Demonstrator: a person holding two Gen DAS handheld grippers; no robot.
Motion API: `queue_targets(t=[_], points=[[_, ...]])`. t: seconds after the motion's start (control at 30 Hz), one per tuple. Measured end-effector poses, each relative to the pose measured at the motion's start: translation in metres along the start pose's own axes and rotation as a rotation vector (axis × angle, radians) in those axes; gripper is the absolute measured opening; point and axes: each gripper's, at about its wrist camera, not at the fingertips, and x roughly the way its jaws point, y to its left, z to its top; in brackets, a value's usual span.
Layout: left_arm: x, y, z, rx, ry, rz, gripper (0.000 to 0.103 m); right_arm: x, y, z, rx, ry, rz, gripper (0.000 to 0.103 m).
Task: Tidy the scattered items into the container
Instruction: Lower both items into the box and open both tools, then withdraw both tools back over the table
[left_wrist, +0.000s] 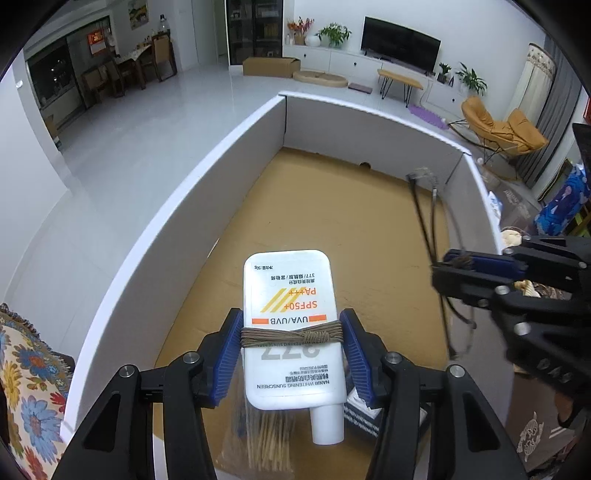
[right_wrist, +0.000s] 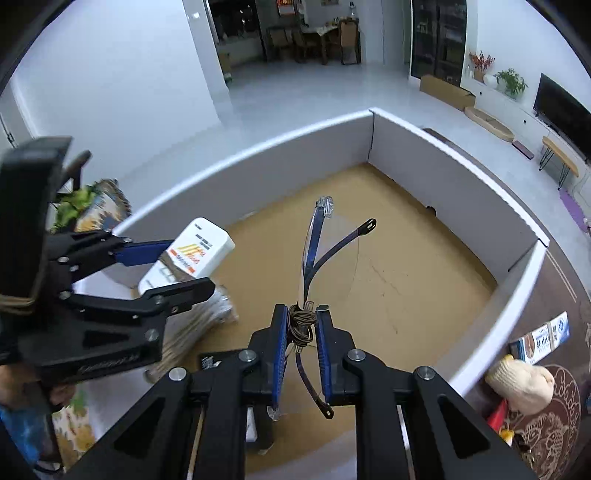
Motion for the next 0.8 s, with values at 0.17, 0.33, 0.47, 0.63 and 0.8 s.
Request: queue_targets(t=[0.17,0.33,0.47,0.63,0.8], points=[[0.023,0.003,0.004,-0.02,0.049,0.036,0.063,0.025,-0.009,0.007,0.043,0.007,-0.016,0.027],[0.026,0.007,-0.007,-0.041,0.045,0.089,0.085,0.018,-0.025,0.005,0.091,-0.046,-0.014,0.073],[0.002,-0.002,-0.009,-0.063,-0.023,0.103,0.085,-0.009,-0.04,-0.008,0.126,-0.098,0.018,0.073],[-0.042,-0.036,-0.026,-0.023,-0.117,0.066,0.085,-0.065,-0.07,-0.06,0.169,-0.186,-0.007,0.082],[-0.092,-0.103,-0.056,0.1,-0.212,-0.008,0.088,-0.123,-0.126,-0.154,0.22,-0.248,-0.138,0.085]])
